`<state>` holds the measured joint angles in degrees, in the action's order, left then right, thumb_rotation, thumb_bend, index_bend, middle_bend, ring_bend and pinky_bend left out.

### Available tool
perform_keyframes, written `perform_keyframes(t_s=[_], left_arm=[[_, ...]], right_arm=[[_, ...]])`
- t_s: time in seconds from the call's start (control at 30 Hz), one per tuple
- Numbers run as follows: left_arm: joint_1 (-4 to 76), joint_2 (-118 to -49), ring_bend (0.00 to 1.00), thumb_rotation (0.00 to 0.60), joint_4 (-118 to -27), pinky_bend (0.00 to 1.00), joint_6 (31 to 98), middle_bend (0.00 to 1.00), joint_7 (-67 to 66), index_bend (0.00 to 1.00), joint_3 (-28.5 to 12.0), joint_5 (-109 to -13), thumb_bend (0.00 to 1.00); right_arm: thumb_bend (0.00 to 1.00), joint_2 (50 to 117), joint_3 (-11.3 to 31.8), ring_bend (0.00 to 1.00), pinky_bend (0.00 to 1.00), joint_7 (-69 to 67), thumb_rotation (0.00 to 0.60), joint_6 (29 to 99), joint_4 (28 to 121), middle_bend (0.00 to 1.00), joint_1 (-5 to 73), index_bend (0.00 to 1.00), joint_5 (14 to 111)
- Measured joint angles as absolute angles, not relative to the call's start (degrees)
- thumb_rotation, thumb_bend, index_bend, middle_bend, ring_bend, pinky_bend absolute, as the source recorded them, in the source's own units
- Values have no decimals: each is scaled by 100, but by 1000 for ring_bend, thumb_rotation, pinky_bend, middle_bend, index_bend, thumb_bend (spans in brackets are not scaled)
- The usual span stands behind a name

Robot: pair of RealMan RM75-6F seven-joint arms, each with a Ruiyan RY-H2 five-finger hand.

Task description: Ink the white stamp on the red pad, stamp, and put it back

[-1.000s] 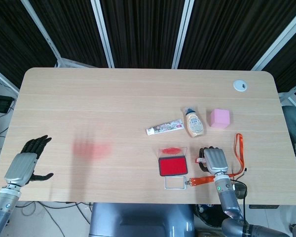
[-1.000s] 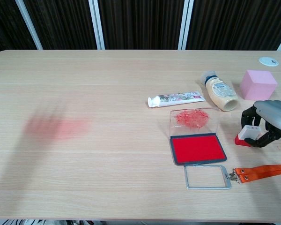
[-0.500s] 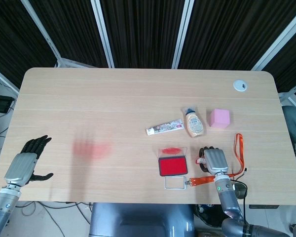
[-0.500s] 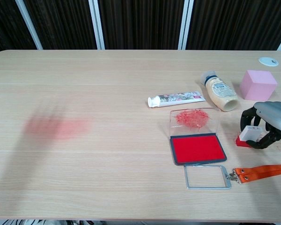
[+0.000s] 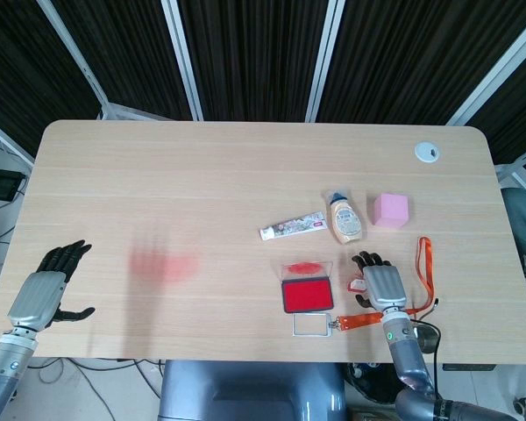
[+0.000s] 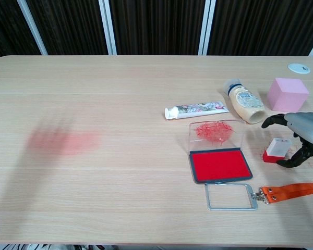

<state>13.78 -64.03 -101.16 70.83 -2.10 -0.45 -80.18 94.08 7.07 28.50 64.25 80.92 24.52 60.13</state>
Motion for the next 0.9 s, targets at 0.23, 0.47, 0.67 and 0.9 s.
perform_keyframes(t_s=[0.23,0.47,0.67,0.9], left_arm=[[1375,-6404,0,600,-10120,0,7091,0,-216,0,-39,-8035,11],[1364,-6399,0,600,-10111,0,7127,0,-187,0,-44,-8064,11],[1354,-6409,0,600,-10068,0,7194,0,-214,0,-40,-8142,11],[1333,-6464,0,600,-9971,0,7297,0,-390,0,-47,-8199,12]], right_arm=[[232,9091,627,68,268,2987,600,6687,8683,59,2377,99,6220],[229,8615,485,58,250,3019,600,7040,9293,53,2239,98,6670],[203,7877,289,40,240,2766,600,7634,9731,38,1952,63,7435],[115,6998,-58,0,199,2196,600,8697,9761,0,1325,0,8471]])
